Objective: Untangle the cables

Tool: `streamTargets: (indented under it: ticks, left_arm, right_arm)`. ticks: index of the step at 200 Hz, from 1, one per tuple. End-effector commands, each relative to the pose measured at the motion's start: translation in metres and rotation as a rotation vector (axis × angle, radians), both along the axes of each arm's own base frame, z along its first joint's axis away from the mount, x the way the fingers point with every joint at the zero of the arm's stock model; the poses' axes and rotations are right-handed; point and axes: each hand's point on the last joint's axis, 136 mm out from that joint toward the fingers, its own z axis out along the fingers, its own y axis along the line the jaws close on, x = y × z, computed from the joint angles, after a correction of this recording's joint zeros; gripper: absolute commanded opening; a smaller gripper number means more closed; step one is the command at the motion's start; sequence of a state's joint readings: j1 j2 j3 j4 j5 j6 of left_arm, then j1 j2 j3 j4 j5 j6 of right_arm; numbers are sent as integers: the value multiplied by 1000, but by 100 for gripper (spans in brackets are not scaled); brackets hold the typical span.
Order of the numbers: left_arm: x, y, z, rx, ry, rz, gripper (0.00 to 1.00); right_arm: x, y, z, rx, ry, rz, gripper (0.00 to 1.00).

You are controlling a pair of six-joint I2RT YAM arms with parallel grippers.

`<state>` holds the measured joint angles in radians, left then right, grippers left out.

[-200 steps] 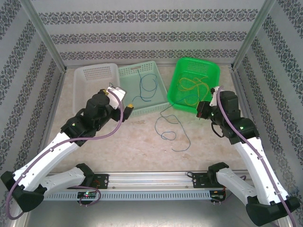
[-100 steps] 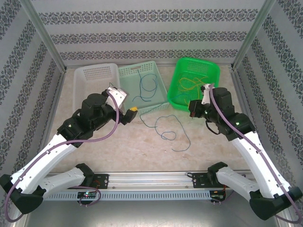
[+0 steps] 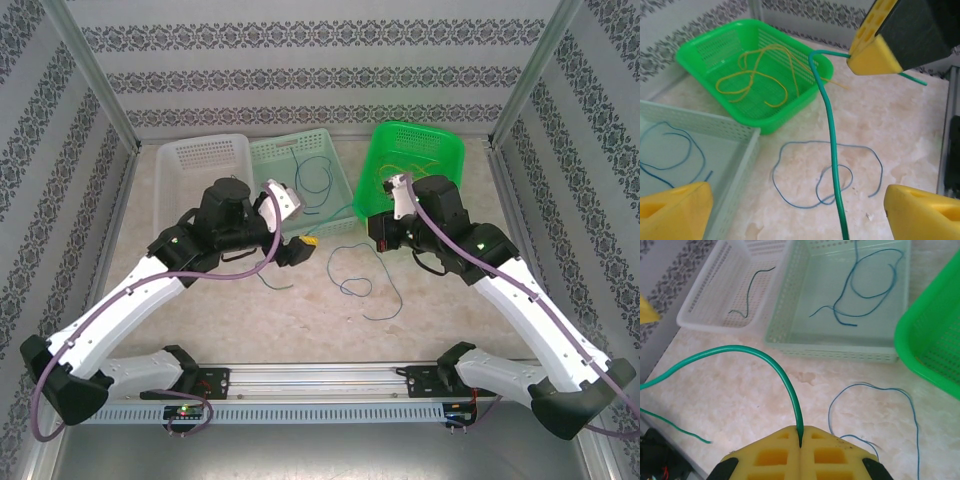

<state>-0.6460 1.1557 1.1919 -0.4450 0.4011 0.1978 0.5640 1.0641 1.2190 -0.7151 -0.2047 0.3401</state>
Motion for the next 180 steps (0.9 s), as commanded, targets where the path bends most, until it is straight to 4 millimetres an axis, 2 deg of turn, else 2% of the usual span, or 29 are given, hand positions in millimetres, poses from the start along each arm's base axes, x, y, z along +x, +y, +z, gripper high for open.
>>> streamTargets:
  ticks: [1, 44, 76, 85, 111, 134, 140, 151, 158, 180]
  left_arm:
    - [-9, -5, 8, 3, -8, -78, 85]
    - [-16, -15, -5, 13, 73, -152, 63]
    - [-21, -20, -10, 3, 122, -184, 61]
    - [-21, -20, -10, 3, 122, -184, 57]
    - [-18, -17, -9, 11, 103, -163, 23]
    - [-13, -12, -7, 24, 79, -123, 1]
    - [-11, -10, -8, 29, 76, -106, 0]
    - [-7, -7, -8, 40, 70, -73, 0]
    - [-3, -4, -10, 49, 69, -49, 0]
    - [15, 12, -12, 84, 44, 87, 0]
  right_arm:
    - [-10, 11, 13, 8, -32, 93, 0]
    - [-14, 18, 21, 15, -68, 130, 0]
    - [-14, 17, 28, 23, -93, 124, 0]
    - [-14, 17, 28, 25, -94, 124, 0]
    - [-14, 17, 27, 25, -91, 126, 0]
    - [-13, 13, 24, 12, -89, 104, 0]
    - [-12, 11, 23, 5, -88, 90, 7]
    - [-10, 8, 20, -7, -81, 68, 10]
    - [-9, 6, 20, -13, -84, 59, 16]
    - [-1, -9, 20, -53, -105, -31, 60]
